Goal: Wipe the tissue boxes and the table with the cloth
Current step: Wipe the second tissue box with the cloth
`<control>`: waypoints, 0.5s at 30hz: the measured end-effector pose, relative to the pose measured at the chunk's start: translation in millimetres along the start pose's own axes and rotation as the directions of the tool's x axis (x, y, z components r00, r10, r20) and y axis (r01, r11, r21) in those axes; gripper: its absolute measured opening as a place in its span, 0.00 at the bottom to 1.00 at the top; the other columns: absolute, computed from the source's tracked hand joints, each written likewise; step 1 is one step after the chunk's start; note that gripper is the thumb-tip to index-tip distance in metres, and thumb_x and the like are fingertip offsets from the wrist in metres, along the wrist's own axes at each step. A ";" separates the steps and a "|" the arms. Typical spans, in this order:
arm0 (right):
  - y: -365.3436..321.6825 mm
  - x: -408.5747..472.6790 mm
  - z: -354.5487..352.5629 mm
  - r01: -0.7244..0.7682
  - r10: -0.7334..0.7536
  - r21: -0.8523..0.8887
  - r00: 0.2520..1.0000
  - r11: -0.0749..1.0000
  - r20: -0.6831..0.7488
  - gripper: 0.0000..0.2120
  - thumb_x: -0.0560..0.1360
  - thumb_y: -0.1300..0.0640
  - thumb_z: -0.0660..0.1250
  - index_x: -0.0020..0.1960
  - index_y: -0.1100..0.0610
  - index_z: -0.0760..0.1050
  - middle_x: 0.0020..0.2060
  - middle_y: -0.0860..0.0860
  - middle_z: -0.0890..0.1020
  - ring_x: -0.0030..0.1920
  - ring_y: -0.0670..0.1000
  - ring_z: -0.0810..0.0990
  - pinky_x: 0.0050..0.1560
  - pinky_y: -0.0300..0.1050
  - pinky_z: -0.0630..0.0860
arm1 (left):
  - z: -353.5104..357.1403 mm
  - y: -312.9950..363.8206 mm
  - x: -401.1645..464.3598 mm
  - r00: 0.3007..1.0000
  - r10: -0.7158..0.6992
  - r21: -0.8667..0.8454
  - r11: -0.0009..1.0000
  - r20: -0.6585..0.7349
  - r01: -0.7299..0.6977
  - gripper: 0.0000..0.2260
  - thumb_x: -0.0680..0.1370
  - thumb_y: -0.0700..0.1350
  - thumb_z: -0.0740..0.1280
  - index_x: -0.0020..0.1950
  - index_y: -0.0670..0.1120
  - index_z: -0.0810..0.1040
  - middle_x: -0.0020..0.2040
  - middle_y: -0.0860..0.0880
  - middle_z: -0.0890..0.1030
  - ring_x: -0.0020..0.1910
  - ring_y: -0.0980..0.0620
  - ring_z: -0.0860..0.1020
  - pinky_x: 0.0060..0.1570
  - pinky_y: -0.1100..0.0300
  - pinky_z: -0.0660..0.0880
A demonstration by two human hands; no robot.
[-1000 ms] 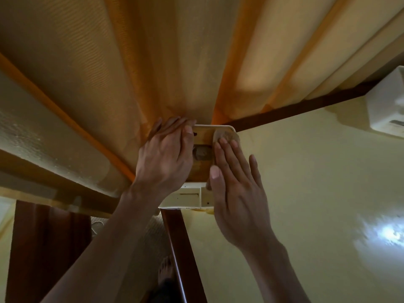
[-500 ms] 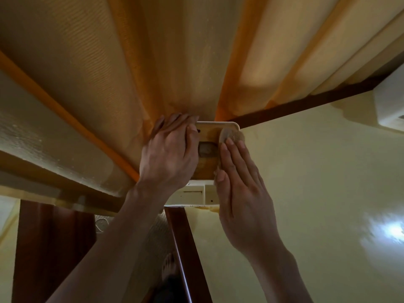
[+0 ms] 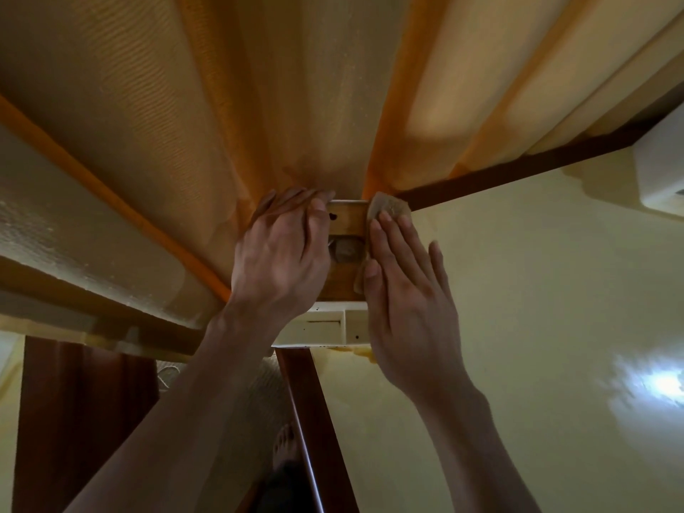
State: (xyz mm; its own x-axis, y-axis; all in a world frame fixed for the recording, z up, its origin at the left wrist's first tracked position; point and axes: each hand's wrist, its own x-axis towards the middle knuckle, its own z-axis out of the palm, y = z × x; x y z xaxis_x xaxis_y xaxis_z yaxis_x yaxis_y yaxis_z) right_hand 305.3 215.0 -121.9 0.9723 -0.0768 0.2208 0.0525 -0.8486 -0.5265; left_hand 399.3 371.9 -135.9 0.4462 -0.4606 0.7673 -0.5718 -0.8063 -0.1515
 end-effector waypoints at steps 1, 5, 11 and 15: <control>1.1 7.9 -0.2 0.006 -0.006 -0.029 1.000 1.000 0.007 0.24 0.87 0.50 0.46 0.82 0.55 0.59 0.81 0.49 0.59 0.82 0.46 0.49 0.82 0.58 0.49 | -0.3 0.2 0.3 1.000 0.013 0.006 1.000 -0.010 -0.013 0.09 0.82 0.35 0.67 0.61 0.35 0.82 0.54 0.38 0.84 0.56 0.43 0.84 0.55 0.46 0.81; 3.0 18.4 -2.0 0.009 -0.007 -0.081 0.999 0.997 0.034 0.25 0.87 0.48 0.45 0.82 0.54 0.57 0.82 0.48 0.57 0.82 0.45 0.46 0.83 0.55 0.44 | -0.4 0.9 1.1 0.999 0.026 0.031 0.999 -0.046 -0.025 0.09 0.82 0.35 0.68 0.59 0.33 0.82 0.51 0.38 0.84 0.53 0.42 0.85 0.51 0.46 0.82; -6.3 -13.5 -6.2 -0.024 0.025 -0.041 1.000 0.999 0.018 0.25 0.87 0.49 0.45 0.82 0.53 0.58 0.82 0.47 0.58 0.82 0.45 0.48 0.82 0.57 0.47 | 7.1 1.1 -0.1 0.999 -0.037 -0.011 0.999 0.010 0.037 0.09 0.82 0.32 0.63 0.59 0.32 0.81 0.52 0.37 0.84 0.55 0.40 0.84 0.54 0.45 0.81; -18.8 -44.0 -5.7 -0.077 0.077 0.010 0.997 0.997 -0.031 0.23 0.87 0.51 0.48 0.81 0.53 0.61 0.81 0.48 0.61 0.82 0.46 0.51 0.82 0.60 0.49 | 5.2 2.4 1.3 0.999 -0.028 0.005 1.000 -0.017 0.028 0.09 0.82 0.31 0.63 0.57 0.33 0.82 0.52 0.38 0.84 0.55 0.41 0.84 0.54 0.46 0.81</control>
State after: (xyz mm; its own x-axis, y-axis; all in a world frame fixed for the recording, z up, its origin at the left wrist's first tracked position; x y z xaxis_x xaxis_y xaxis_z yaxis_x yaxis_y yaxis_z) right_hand 260.2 231.4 -117.1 0.9659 -0.1583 0.2048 -0.0202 -0.8348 -0.5502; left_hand 402.1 367.4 -138.5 0.4508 -0.4313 0.7816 -0.5556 -0.8208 -0.1325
